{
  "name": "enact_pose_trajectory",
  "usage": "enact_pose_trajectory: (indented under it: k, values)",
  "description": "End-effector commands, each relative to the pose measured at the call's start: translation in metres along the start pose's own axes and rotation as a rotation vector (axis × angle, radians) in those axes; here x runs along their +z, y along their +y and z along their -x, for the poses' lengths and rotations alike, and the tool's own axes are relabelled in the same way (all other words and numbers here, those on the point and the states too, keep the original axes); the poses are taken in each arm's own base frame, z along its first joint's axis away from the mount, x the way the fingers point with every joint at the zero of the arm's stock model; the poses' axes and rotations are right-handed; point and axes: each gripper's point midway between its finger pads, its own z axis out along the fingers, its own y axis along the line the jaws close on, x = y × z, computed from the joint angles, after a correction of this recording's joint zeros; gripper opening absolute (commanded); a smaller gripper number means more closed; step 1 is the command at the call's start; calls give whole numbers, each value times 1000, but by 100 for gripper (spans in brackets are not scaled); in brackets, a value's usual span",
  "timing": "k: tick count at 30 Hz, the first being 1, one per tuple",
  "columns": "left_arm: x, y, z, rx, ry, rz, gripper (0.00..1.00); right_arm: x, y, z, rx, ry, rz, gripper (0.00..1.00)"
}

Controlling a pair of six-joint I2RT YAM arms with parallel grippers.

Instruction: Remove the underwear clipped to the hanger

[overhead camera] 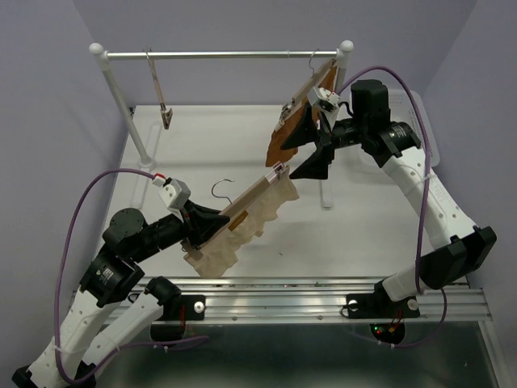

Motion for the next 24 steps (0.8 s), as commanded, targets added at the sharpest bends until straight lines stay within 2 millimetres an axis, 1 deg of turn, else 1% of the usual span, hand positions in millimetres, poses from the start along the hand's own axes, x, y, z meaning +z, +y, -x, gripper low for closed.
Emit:
enact_pose_trajectory:
  k: [1, 3, 5, 7, 9, 13, 15, 23, 24]
  values:
    - [2, -6, 22, 36, -84, -29, 0, 1, 16, 9, -74, -15, 40, 100]
    - [2, -6, 21, 35, -81, -30, 0, 4, 17, 6, -84, -10, 49, 100]
    - [3, -6, 21, 31, -79, -28, 0, 14, 25, 2, -119, 5, 78, 100]
    - [4, -5, 19, 29, -72, -27, 0, 19, 26, -5, -150, 32, 69, 100]
    - [5, -4, 18, 24, -68, -23, 0, 23, 31, -7, -169, 41, 79, 100]
    - [4, -4, 18, 19, -65, -19, 0, 21, 35, -6, -214, 38, 79, 99]
    - [4, -4, 18, 22, -67, -21, 0, 23, 37, -7, -221, 42, 80, 94]
    - [3, -5, 20, 24, -74, -20, 0, 21, 34, -7, -225, 54, 52, 84]
    - [2, -4, 20, 25, -76, -18, 0, 21, 35, -7, -226, 55, 54, 79]
